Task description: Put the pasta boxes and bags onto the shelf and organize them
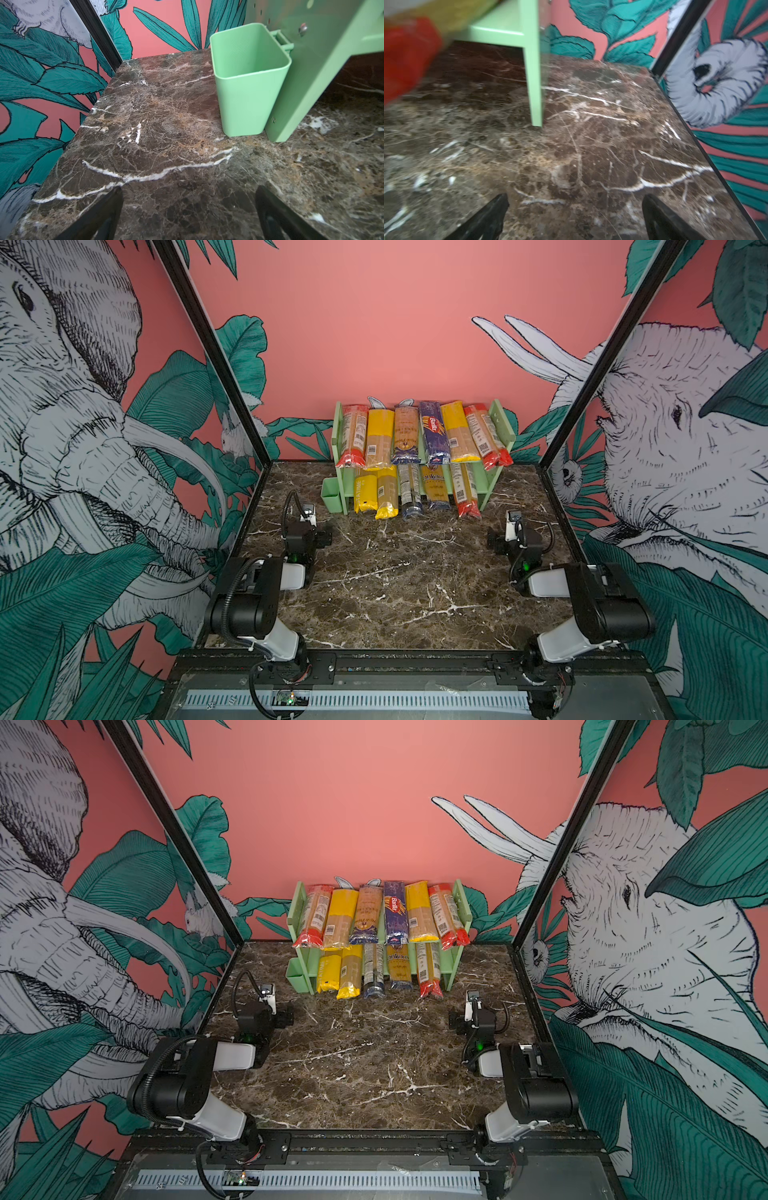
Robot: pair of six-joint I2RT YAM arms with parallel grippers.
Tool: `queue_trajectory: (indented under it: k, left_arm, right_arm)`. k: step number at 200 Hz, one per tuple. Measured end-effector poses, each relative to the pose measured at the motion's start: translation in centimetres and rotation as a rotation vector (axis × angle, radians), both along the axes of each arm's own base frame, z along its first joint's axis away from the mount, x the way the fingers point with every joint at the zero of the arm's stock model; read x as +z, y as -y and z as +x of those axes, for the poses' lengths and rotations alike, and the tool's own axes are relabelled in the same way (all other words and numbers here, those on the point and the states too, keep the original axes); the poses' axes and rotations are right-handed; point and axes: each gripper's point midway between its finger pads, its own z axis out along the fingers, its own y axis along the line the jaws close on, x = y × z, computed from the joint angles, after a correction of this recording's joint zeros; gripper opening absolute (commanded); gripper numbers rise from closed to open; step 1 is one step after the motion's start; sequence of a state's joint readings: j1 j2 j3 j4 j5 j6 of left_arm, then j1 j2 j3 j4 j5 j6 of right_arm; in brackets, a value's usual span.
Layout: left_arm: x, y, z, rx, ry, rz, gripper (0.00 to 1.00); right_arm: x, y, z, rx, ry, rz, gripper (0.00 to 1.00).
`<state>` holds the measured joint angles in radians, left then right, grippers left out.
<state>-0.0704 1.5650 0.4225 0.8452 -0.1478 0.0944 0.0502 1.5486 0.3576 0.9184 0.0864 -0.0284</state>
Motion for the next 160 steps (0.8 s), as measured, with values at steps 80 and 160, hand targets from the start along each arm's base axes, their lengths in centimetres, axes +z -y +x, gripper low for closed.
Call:
queue_trajectory:
  k: [80,160]
  left_arm:
    - [0.0,0.0,0.0,-0.002,0.0,0.0,1.0]
    - [0.0,0.0,0.0,-0.002,-0.001,0.0,1.0]
  right_arm:
    - [-0.1,1.1,-0.1,-0.069,-0.008,-0.004,0.99]
    - [-0.1,1.2,-0.1,-0.076,-0.008,-0.004,0.99]
